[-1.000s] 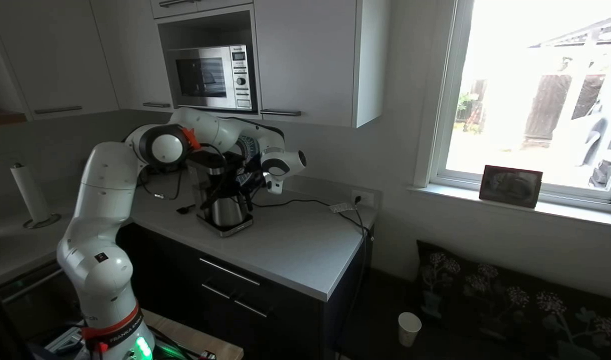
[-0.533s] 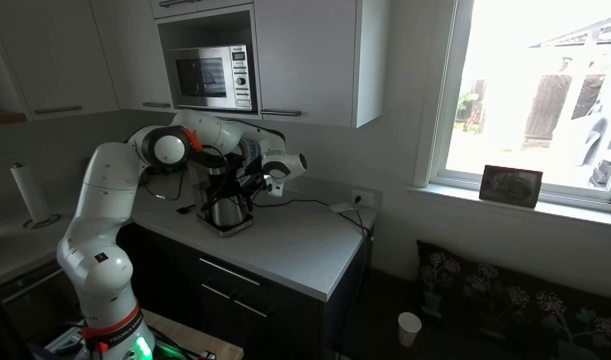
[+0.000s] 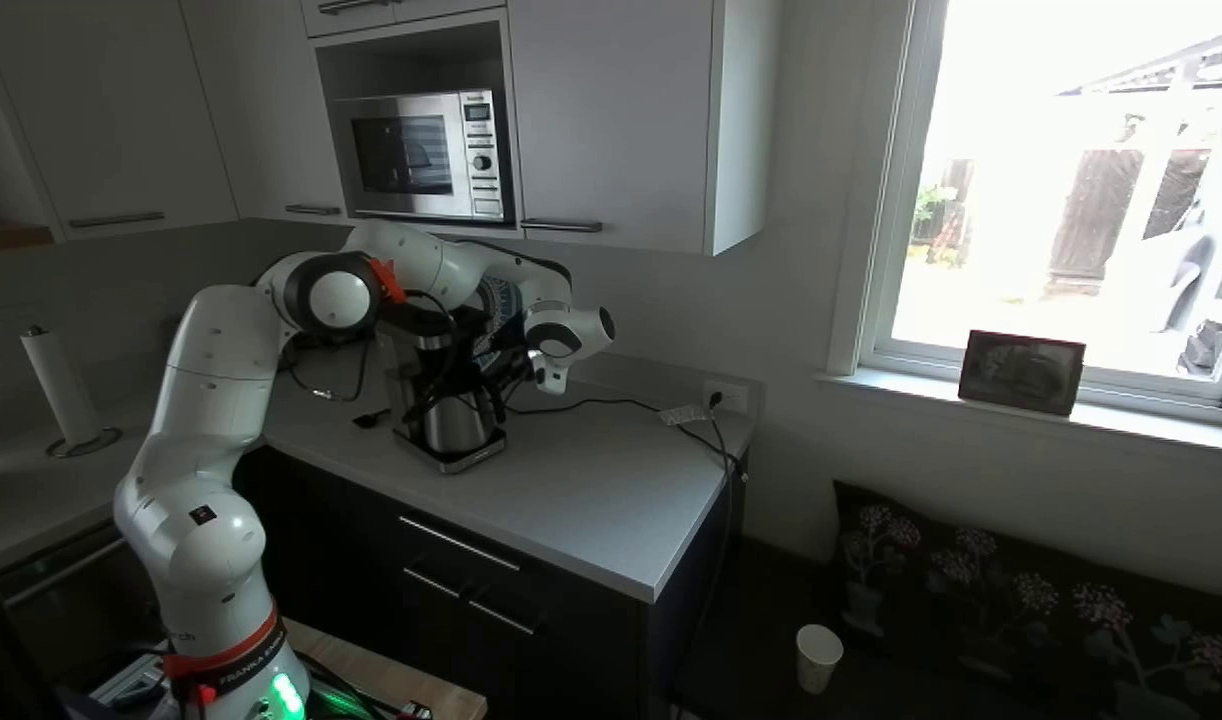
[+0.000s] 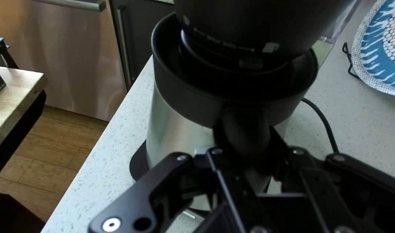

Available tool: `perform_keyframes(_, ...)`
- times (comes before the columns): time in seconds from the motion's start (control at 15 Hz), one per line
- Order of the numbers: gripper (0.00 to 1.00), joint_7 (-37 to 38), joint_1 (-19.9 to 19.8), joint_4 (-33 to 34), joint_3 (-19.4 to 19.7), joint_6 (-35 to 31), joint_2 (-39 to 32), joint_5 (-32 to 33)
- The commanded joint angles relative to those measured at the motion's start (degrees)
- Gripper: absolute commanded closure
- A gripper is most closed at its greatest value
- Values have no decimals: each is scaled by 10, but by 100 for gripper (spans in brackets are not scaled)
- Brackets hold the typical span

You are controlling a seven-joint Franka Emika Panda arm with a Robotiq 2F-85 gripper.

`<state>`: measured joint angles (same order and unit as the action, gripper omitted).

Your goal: Remove the kettle from the coffee maker

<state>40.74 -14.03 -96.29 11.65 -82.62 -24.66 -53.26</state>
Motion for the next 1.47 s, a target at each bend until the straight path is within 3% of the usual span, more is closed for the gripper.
perform_keyframes(0.0,92,-7,-7,8,4,23,-7,-4)
perform_keyframes(1.4,92,-56,-57,8,26,81,-13,-37)
